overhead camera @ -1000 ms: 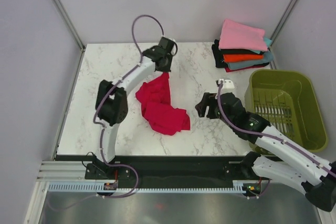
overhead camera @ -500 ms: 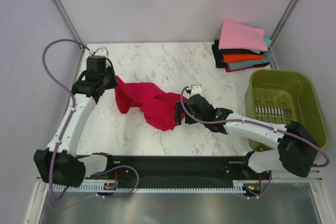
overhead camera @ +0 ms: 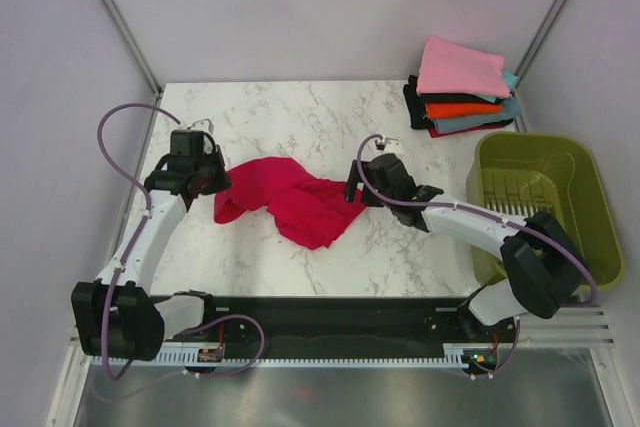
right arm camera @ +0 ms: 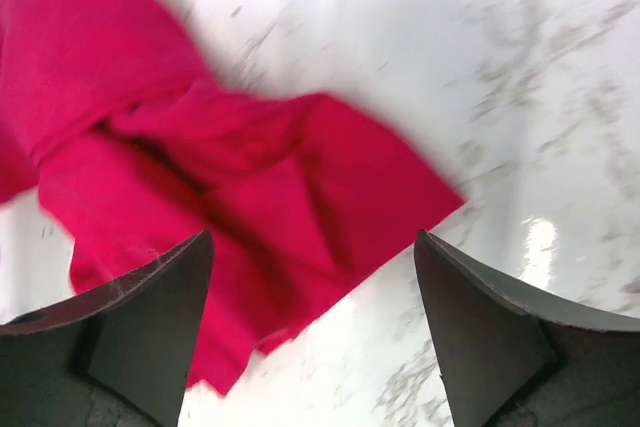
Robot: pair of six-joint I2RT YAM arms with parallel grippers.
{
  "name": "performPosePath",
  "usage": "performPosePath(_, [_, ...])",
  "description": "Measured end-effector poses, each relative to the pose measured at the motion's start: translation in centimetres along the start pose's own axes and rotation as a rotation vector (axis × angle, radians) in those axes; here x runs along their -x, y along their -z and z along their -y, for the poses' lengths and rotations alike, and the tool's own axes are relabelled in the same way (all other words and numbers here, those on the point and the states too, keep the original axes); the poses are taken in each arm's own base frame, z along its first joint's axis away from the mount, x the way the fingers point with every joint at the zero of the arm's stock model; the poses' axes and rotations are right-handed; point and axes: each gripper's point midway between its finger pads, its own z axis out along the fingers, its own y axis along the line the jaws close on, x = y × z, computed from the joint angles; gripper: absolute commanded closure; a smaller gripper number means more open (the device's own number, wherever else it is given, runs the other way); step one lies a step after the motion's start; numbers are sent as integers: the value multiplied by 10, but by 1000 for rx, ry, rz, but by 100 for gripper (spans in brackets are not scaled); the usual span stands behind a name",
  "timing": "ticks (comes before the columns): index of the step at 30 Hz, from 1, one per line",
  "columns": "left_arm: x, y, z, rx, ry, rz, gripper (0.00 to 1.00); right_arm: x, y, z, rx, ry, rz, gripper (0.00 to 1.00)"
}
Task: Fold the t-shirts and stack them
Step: Flatten the tshirt out
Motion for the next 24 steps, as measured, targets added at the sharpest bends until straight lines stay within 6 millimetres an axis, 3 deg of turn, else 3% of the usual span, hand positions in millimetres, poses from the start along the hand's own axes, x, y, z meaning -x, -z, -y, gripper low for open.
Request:
performPosePath(3, [4, 3, 2, -8, -1, 22, 98, 17, -8, 25, -51, -70, 29, 16])
performPosePath(5, [5, 4, 2, -12, -2, 25, 98, 17, -13, 32, -69, -92, 25, 16])
performPosePath(13, [4, 4, 6, -34, -2, 19, 98, -18, -32, 44, -109, -123, -65, 19])
performPosePath(17, [4, 4, 8, -41, -2, 18, 98, -28, -43, 47, -116, -134, -85, 26])
performPosePath(19, [4, 4, 8, -40, -2, 18, 98, -29, -46, 46, -109, -141, -85, 34])
performPosePath(22, [4, 4, 7, -40, -2, 18, 98, -28, -52, 44, -95, -149, -77, 57])
performPosePath(23, [4, 4, 8, -40, -2, 19, 98, -29, -55, 43, -87, -148, -75, 73])
performPosePath(24, [4, 4, 7, -40, -2, 19, 98, -29, -57, 43, -81, -144, -73, 84])
